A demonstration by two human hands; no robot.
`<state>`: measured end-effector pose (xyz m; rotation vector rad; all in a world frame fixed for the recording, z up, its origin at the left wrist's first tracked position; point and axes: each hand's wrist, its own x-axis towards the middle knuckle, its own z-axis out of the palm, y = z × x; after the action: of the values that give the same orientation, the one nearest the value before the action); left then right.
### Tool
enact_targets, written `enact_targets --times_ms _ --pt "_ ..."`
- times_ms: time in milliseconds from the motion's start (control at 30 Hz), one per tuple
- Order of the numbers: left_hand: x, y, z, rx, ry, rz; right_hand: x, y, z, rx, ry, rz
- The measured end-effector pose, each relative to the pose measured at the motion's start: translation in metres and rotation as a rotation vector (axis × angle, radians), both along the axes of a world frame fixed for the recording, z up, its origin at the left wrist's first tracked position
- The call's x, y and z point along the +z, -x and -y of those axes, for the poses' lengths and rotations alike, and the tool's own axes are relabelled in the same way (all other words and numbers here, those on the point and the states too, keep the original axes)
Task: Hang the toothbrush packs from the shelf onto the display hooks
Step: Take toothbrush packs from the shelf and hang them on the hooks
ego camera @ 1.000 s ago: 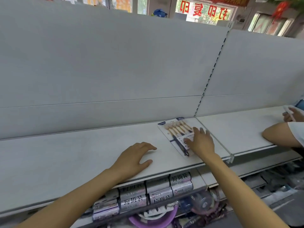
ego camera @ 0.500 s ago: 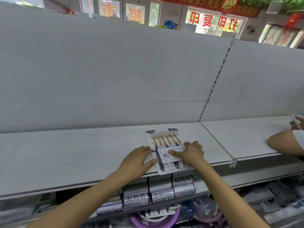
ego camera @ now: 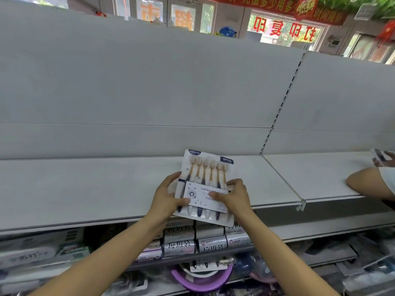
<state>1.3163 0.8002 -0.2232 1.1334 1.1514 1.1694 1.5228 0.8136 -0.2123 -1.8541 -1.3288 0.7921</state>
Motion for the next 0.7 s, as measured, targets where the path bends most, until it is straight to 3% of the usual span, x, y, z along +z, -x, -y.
enact_targets --times_ms 200,500,700 --pt "0.002 0.024 0.021 0.049 -0.07 0.075 0.013 0.015 0.012 -0.061 -0.131 -0.382" --pt "0.006 0.071 0.057 0.079 -0.166 0.145 0.044 0.043 0.02 0.084 -0.169 -0.545" --pt "0.003 0.111 0.08 0.164 -0.18 0.052 0.06 0.073 0.023 0.205 -0.207 -0.604"
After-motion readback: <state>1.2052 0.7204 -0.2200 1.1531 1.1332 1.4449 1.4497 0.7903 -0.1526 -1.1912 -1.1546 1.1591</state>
